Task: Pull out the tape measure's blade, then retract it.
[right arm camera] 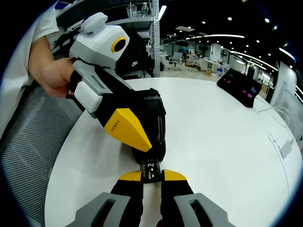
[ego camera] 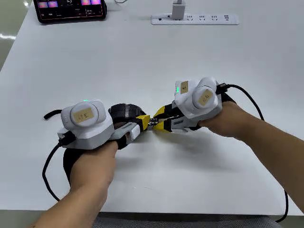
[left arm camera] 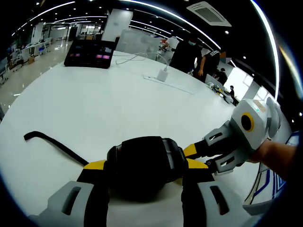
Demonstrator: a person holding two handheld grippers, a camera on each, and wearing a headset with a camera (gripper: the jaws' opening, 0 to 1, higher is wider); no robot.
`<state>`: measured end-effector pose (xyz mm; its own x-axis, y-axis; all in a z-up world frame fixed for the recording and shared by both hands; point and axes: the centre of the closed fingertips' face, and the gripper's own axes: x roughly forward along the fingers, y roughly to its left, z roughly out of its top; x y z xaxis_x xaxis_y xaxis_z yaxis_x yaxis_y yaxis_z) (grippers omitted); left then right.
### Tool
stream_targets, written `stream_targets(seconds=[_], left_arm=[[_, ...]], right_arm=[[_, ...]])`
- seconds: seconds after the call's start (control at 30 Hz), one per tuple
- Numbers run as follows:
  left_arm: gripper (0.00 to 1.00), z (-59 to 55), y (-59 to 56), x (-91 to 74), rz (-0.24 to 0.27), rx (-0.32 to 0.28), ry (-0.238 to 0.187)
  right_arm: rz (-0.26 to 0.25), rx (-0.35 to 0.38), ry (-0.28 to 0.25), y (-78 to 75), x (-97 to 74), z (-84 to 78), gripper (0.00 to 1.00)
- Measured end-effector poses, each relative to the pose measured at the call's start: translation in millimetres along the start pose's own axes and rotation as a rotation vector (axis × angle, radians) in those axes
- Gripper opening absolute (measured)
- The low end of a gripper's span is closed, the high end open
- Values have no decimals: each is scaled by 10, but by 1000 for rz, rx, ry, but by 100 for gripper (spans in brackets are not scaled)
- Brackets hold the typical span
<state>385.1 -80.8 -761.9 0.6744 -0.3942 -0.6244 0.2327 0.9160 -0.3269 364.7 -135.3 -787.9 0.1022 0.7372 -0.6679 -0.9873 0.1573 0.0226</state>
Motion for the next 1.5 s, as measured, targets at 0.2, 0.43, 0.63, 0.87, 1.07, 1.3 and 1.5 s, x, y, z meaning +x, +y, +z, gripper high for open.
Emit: stream_targets(seconds=[0.2,0.43,0.63,0.87,1.07,1.3,1.5], left_arm=[[57,0,-2,-2,-4,-9,-3],[56,4,1,-6,-12,-28,-2],[57,-5,-5,4,-17,-5,3],[60,0,-4,14,-21,3,8],[60,-10,-6,17,-31,12,31],[61,-15,-11,5,-40,29,39],[60,33,-21,-16,-44,63,14]], right_arm=[[3,24,-26,-5,30,34,9],[3,5,-37,-1,93,114,9],[9,14,-29,21,101,82,9],[-4,-4,-28,32,101,78,11],[-6,1,-27,34,103,74,11],[-8,3,-24,45,104,70,12],[2,11,-10,78,105,43,17]])
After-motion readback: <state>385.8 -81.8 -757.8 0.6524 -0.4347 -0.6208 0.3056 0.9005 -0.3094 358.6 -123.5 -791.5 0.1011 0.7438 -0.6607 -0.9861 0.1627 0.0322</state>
